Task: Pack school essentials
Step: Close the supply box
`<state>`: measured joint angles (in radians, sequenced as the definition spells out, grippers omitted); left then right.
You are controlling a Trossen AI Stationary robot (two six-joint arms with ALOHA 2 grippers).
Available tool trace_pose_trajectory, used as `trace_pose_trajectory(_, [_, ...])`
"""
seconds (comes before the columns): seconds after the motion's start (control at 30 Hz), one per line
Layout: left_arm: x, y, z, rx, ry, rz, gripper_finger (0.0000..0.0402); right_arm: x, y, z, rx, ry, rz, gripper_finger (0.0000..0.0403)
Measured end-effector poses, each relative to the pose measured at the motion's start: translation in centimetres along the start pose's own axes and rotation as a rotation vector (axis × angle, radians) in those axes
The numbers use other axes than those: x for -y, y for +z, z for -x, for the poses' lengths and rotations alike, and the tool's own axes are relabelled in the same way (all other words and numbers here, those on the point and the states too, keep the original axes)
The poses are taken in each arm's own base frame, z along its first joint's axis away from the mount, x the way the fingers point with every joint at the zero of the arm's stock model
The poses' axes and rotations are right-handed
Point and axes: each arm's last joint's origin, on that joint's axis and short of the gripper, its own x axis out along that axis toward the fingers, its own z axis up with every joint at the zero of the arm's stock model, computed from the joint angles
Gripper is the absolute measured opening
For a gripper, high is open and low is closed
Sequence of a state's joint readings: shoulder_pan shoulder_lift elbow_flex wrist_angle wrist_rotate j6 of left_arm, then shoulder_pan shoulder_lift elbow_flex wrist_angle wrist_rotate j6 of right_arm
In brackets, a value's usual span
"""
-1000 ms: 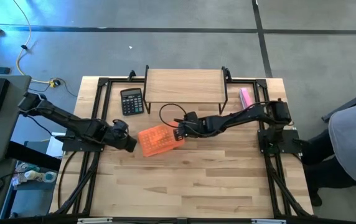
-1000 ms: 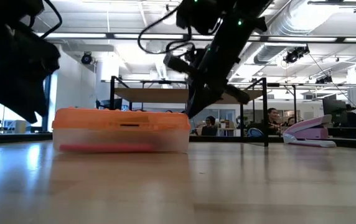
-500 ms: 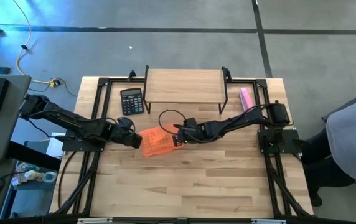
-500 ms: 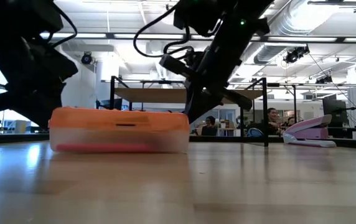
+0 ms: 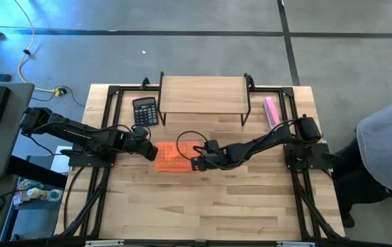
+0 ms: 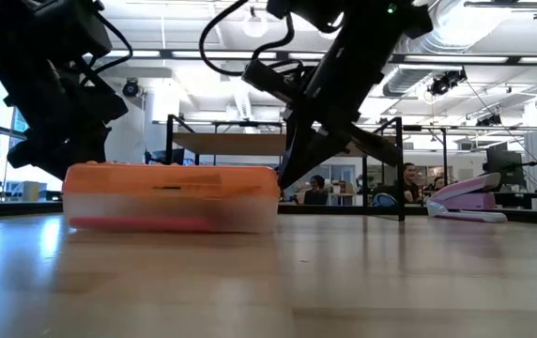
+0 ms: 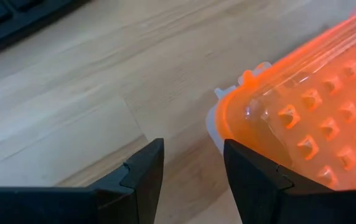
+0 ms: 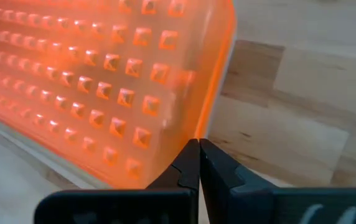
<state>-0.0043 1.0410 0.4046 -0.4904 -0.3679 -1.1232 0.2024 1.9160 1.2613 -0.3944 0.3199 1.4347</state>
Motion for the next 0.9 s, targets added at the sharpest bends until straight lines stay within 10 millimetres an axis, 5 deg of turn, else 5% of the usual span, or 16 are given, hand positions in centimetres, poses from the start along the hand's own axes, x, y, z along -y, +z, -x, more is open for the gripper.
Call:
trace_pose_trajectory(0.47, [-0.8, 0.2, 1.0, -0.021, -0.006, -0.025, 0.0158, 0.1, 0.5, 1.6, 0.071, -0.022, -0.003, 0.0000])
trace_pose_trajectory(0.9, [-0.4, 2.5, 5.8, 0.138, -0.201, -0.056, 0.0158, -1.9, 2.7, 4.7, 0.251, 0.147, 0.208, 0.0000])
